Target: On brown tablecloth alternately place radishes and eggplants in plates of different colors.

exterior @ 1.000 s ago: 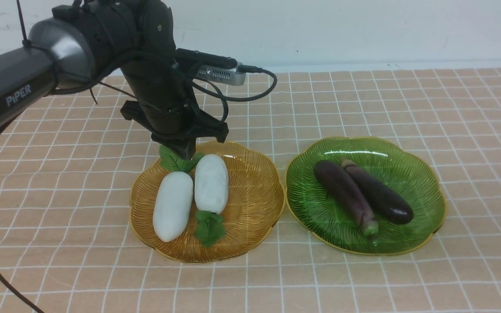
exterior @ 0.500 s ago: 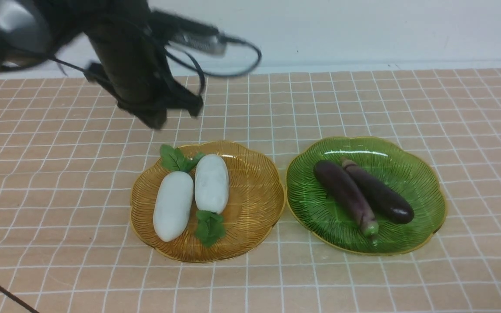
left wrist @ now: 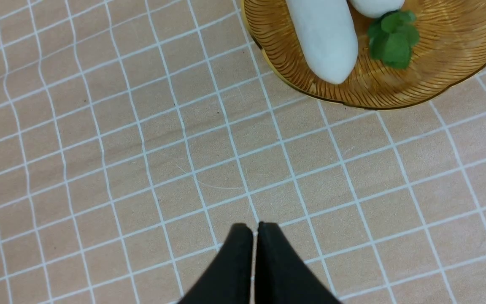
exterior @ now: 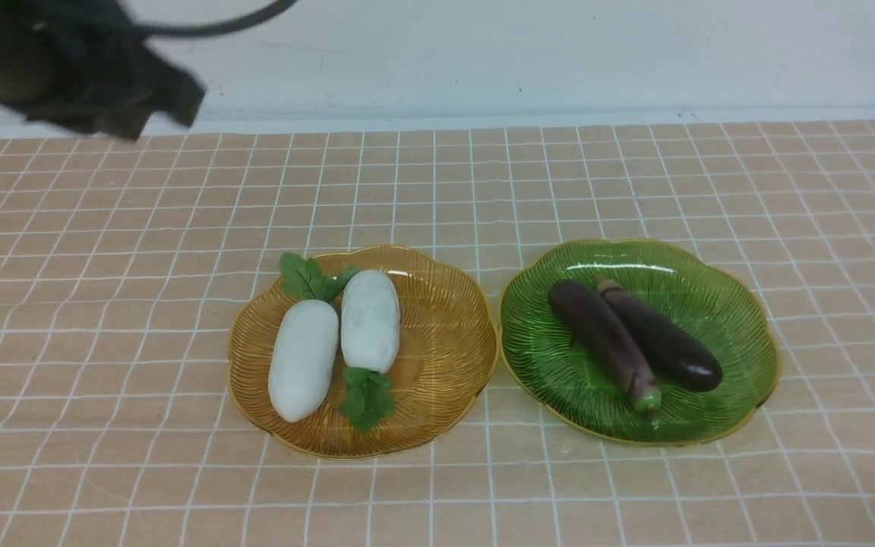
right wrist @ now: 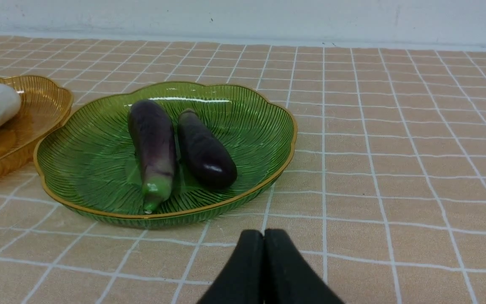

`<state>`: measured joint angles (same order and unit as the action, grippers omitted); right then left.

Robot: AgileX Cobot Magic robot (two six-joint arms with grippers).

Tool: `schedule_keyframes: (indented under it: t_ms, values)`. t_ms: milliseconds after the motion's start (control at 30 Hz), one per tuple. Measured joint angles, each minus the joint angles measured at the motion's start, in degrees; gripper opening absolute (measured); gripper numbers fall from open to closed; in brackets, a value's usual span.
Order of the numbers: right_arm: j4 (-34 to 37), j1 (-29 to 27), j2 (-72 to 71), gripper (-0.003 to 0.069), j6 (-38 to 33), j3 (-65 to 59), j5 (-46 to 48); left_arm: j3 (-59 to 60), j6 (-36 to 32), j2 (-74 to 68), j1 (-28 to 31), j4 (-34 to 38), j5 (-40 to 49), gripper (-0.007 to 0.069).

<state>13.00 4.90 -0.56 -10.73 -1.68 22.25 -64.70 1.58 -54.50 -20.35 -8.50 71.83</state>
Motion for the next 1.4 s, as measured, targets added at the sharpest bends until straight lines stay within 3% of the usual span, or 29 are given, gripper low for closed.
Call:
schedule_keyframes:
  t_ms: [267, 433, 567, 767, 1033, 1200, 1400]
  values:
    - [-5.7, 0.0, 0.0, -0.0015, -0.02, 0.06, 0.0, 1.81, 1.81, 8.48, 0.0, -0.5, -0.05, -0.0003]
    - [-5.94, 0.0, 0.0, -0.0015, -0.07, 0.06, 0.0, 14.85, 8.98, 25.69, 0.0, -0.45, -1.16, -0.0003]
    - [-5.94, 0.0, 0.0, -0.0015, -0.07, 0.06, 0.0, 31.35, 13.14, 37.92, 0.0, -0.39, -18.8, -0.0003]
    - [-5.94, 0.0, 0.0, -0.0015, -0.07, 0.06, 0.0, 41.91, 15.38, 41.84, 0.0, -0.39, -42.25, -0.0003]
    - [-5.94, 0.0, 0.0, -0.0015, -0.07, 0.06, 0.0, 45.47, 15.48, 41.84, 0.0, -0.39, -45.09, -0.0003]
    - [-5.94, 0.0, 0.0, -0.0015, -0.07, 0.06, 0.0, 50.6, 10.12, 42.72, 2.05, -0.43, -48.15, -0.0003]
    - [-5.94, 0.0, 0.0, -0.0015, -0.07, 0.06, 0.0, 60.41, -0.89, 49.31, 17.08, 8.08, -50.34, -0.0003]
